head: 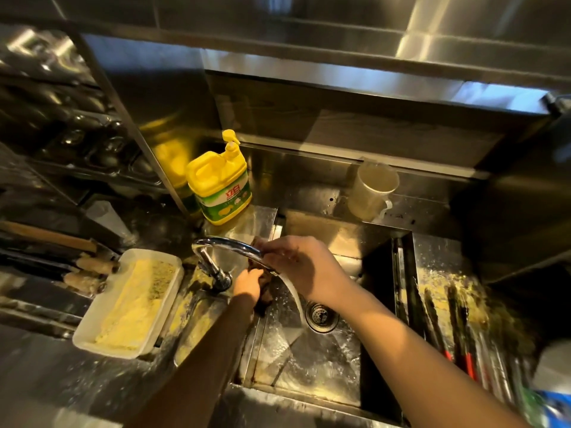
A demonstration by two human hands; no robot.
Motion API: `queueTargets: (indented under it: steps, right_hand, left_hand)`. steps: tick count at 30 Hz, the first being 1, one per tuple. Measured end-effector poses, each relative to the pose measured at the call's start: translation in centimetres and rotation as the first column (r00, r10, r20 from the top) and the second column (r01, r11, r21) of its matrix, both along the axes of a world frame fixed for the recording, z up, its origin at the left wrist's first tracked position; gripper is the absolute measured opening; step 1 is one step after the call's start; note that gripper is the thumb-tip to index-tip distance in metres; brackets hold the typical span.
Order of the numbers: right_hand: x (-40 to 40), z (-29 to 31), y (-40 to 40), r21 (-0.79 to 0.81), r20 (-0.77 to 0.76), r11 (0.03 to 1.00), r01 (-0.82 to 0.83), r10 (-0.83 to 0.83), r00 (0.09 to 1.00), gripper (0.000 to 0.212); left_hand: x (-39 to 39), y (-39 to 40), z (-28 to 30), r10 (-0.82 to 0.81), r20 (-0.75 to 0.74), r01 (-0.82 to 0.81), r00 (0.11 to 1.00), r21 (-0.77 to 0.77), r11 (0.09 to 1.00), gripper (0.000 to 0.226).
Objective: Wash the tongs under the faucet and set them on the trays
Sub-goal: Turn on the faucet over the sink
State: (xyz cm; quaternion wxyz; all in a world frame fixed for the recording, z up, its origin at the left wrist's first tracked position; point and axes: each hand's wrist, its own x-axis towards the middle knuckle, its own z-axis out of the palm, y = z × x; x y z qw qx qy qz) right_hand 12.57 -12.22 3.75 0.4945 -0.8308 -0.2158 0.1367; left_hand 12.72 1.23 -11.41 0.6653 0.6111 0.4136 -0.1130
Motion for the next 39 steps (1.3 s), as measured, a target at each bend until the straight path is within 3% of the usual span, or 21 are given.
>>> queueTargets:
  steps: [2, 3, 6, 8, 11, 14, 16, 19, 22, 24, 27, 30, 36, 39]
  right_hand:
    - [-0.4, -0.1, -0.5, -0.004, -0.011, 1.0, 0.017, -0.017, 1.0, 0.022]
    - [-0.5, 0.0, -0.9, -0.007, -0.024, 1.0, 0.029, -0.029, 0.999, 0.022]
    - [-1.1, 0.4, -2.4, 0.01, -0.11, 0.996, 0.094, -0.092, 0.99, 0.023]
    - [-1.8, 0.3, -3.9, -0.007, -0.091, 0.989, 0.146, -0.146, 0.985, 0.021]
    - [-3.2, -0.6, -7.0, -0.055, -0.081, 0.97, 0.236, -0.24, 0.967, 0.02]
    - [-4.8, -2.6, -11.0, -0.142, -0.11, 0.925, 0.353, -0.369, 0.923, 0.022]
    - [-5.8, -4.2, -14.3, -0.231, -0.104, 0.868, 0.44, -0.472, 0.876, 0.022]
    - [-7.3, -6.4, -19.0, -0.412, -0.062, 0.737, 0.536, -0.609, 0.791, 0.023]
    - [-9.4, -8.4, -23.4, -0.602, 0.039, 0.549, 0.58, -0.705, 0.708, 0.024]
    - [-11.1, -10.1, -25.5, -0.745, 0.085, 0.427, 0.513, -0.701, 0.708, 0.031]
    - [-13.4, -12.7, -26.0, -0.927, 0.044, 0.268, 0.263, -0.617, 0.785, 0.043]
    - [-14.5, -14.3, -25.6, -0.976, 0.042, 0.16, 0.146, -0.52, 0.853, 0.032]
    - [-14.2, -14.3, -25.9, -0.983, 0.049, 0.128, 0.129, -0.496, 0.867, 0.039]
    - [-14.1, -13.9, -26.0, -0.953, 0.114, 0.166, 0.254, -0.579, 0.807, 0.042]
  left_hand:
    - [-1.7, -0.5, 0.8, 0.201, -0.054, -0.208, 0.978, -0.212, 0.955, 0.027]
    - [-2.7, -0.6, 1.0, 0.218, -0.074, -0.23, 0.973, -0.332, 0.915, 0.029]
    - [-5.3, -1.4, 1.0, 0.12, 0.144, -0.016, 0.982, -0.571, 0.821, 0.048]
    - [-6.4, -2.3, 1.6, 0.104, 0.236, 0.076, 0.966, -0.647, 0.758, 0.04]
    - [-6.9, -4.2, 1.4, 0.072, 0.293, 0.119, 0.953, -0.584, 0.803, 0.026]
    - [-7.6, -5.9, 1.2, -0.009, 0.381, 0.213, 0.925, -0.497, 0.841, 0.028]
    - [-8.0, -7.7, 1.3, -0.059, 0.363, 0.225, 0.93, -0.435, 0.872, 0.028]
    - [-8.4, -10.8, 0.9, -0.071, 0.222, 0.178, 0.972, -0.512, 0.84, 0.03]
    - [-8.7, -14.0, 0.9, -0.099, 0.173, 0.185, 0.98, -0.603, 0.776, 0.032]
    - [-8.9, -15.7, 1.4, -0.129, 0.151, 0.195, 0.98, -0.608, 0.769, 0.042]
    - [-9.1, -17.6, 1.3, -0.177, 0.128, 0.218, 0.976, -0.592, 0.776, 0.061]
    - [-9.1, -18.6, 1.0, -0.152, 0.037, 0.145, 0.988, -0.573, 0.807, 0.057]
    - [-9.1, -19.4, 1.5, -0.152, -0.024, 0.116, 0.988, -0.531, 0.839, 0.033]
    - [-9.3, -19.6, 1.6, -0.173, 0.01, 0.152, 0.985, -0.523, 0.839, 0.03]
